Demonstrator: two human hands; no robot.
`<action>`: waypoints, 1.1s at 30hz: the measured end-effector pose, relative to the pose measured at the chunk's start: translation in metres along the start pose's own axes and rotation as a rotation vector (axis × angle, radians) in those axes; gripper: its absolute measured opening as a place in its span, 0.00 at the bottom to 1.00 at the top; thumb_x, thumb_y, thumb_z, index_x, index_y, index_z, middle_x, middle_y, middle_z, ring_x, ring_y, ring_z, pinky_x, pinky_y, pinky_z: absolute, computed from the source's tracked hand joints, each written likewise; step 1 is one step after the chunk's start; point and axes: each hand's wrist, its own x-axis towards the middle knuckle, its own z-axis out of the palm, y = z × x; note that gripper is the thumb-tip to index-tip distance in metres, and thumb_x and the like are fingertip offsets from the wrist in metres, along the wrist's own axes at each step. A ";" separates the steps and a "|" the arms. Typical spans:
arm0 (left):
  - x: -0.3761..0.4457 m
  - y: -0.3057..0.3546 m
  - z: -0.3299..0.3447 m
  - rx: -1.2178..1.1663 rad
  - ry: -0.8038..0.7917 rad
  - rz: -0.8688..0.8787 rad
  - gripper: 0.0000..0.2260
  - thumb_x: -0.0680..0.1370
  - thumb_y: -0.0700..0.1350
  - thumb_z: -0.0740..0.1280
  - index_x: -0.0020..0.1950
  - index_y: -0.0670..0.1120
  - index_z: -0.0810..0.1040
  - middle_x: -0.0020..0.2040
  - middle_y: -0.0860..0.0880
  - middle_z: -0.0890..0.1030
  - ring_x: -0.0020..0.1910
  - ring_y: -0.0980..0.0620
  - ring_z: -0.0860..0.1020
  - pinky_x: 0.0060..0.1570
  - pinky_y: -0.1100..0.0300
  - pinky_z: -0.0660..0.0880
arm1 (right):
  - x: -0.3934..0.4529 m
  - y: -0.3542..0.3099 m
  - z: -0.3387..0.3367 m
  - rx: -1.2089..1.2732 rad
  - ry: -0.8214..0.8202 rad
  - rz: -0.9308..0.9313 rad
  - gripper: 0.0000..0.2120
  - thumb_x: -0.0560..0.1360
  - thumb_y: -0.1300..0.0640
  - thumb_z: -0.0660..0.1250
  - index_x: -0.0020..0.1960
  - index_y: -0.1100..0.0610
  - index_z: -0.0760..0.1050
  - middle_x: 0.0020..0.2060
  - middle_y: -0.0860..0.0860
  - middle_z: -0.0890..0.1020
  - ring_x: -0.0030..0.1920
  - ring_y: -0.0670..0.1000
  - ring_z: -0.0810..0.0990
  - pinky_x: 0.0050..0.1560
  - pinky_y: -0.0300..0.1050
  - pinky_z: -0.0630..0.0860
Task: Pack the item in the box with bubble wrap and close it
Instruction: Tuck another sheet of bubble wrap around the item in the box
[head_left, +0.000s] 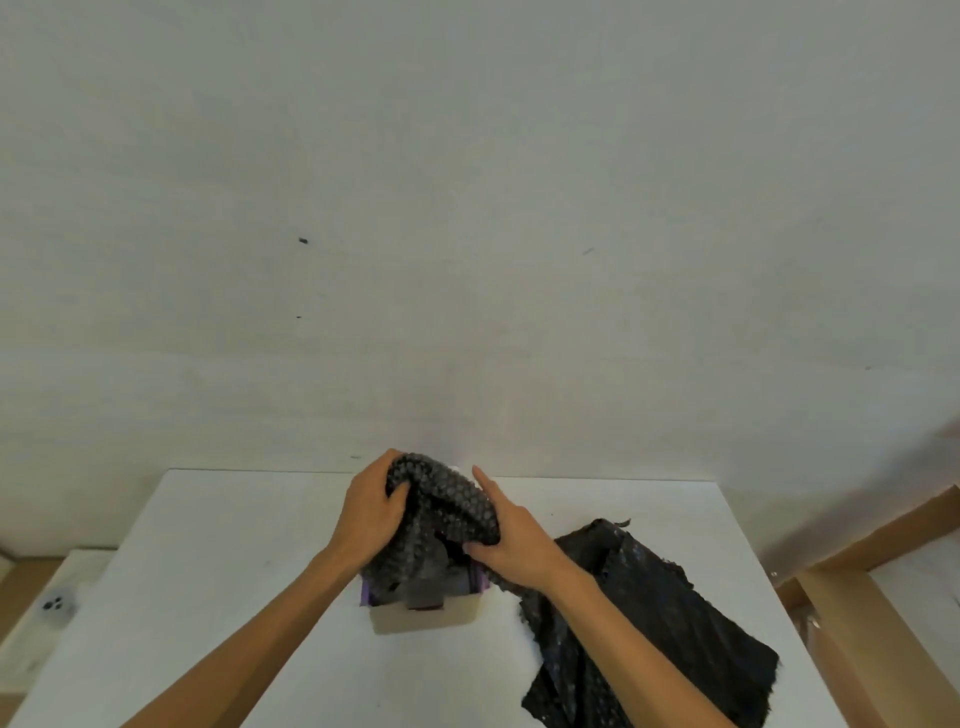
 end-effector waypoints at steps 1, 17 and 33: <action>-0.004 -0.009 -0.001 0.023 -0.008 0.015 0.17 0.78 0.34 0.63 0.56 0.57 0.74 0.51 0.54 0.79 0.50 0.52 0.78 0.54 0.56 0.76 | 0.006 0.000 0.009 -0.044 0.039 0.006 0.34 0.76 0.53 0.69 0.78 0.46 0.59 0.60 0.49 0.80 0.58 0.51 0.80 0.56 0.41 0.78; -0.022 -0.094 0.041 0.599 -0.704 0.126 0.19 0.79 0.61 0.61 0.63 0.51 0.77 0.58 0.49 0.83 0.56 0.49 0.79 0.62 0.55 0.72 | 0.058 0.012 0.028 -0.248 -0.384 0.170 0.30 0.75 0.45 0.71 0.74 0.49 0.66 0.69 0.51 0.74 0.66 0.53 0.74 0.65 0.45 0.70; 0.002 -0.103 0.008 0.551 -0.758 0.068 0.36 0.64 0.72 0.69 0.66 0.54 0.76 0.62 0.54 0.77 0.60 0.52 0.72 0.61 0.57 0.69 | 0.078 0.036 0.086 -0.571 -0.523 0.152 0.12 0.78 0.60 0.66 0.59 0.56 0.81 0.53 0.58 0.84 0.49 0.60 0.82 0.45 0.45 0.73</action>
